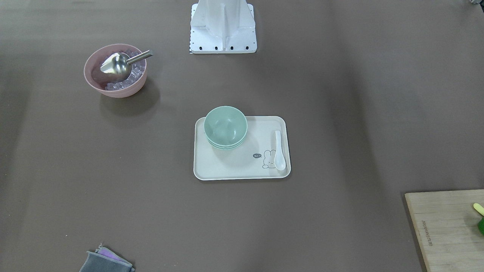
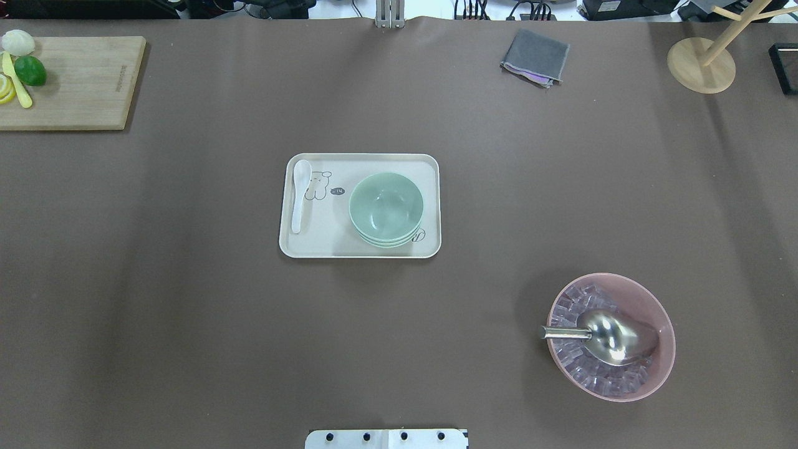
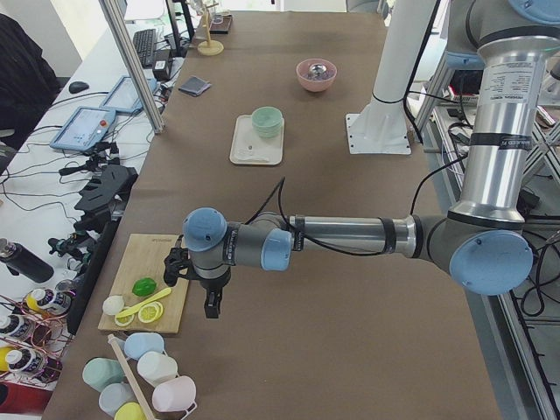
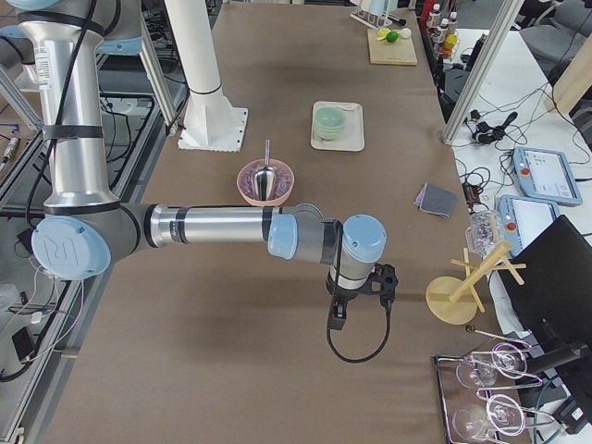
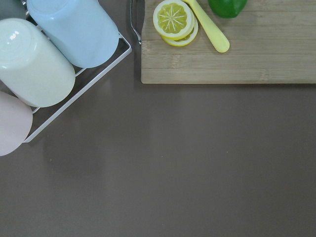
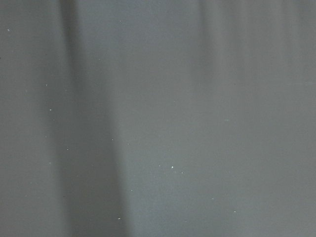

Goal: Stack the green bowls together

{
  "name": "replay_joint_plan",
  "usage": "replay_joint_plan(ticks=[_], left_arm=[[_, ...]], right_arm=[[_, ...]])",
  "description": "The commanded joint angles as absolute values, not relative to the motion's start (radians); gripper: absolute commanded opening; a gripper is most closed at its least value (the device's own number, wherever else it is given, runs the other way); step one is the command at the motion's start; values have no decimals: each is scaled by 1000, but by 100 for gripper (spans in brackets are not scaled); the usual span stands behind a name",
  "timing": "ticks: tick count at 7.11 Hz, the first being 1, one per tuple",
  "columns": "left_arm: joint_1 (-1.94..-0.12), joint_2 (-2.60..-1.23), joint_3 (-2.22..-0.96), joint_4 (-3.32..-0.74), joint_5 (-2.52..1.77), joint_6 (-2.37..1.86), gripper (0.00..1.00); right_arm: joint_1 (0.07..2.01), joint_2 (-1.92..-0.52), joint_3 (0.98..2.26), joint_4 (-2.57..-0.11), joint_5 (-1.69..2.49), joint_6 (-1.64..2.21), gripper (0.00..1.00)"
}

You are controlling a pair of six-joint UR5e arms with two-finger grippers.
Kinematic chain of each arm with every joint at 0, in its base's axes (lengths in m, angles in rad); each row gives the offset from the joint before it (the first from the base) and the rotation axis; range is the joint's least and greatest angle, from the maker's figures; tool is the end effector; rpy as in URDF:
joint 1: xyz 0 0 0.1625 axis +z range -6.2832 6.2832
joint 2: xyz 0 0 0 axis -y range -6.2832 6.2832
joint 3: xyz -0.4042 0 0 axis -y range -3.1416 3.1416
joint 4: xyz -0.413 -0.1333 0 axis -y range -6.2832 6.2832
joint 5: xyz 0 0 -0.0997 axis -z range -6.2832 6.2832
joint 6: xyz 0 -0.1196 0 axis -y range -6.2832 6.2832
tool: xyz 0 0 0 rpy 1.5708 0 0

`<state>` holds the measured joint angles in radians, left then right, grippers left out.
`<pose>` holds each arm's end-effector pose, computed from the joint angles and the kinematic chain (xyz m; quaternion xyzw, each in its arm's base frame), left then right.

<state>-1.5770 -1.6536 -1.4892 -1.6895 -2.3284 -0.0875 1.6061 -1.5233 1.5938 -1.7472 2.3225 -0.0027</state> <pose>-0.0546 -0.5555 0.6392 0.0406 0.3711 -0.0213 0.9275 0.0700 -0.5189 0.6346 -0.0423 -0.3674 0.0346 0.9285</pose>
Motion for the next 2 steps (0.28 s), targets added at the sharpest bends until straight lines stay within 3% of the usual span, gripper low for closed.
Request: replay_joint_plan(ticks=[1, 2], left_arm=[[-1577, -1654, -1488, -1689, -2329, -87, 98], [-1577, -1654, -1488, -1689, -2329, -87, 98]], right_arm=[[1606, -1523, 1594, -1747, 2324, -3, 100], [1606, -1523, 1594, -1747, 2324, -3, 100]])
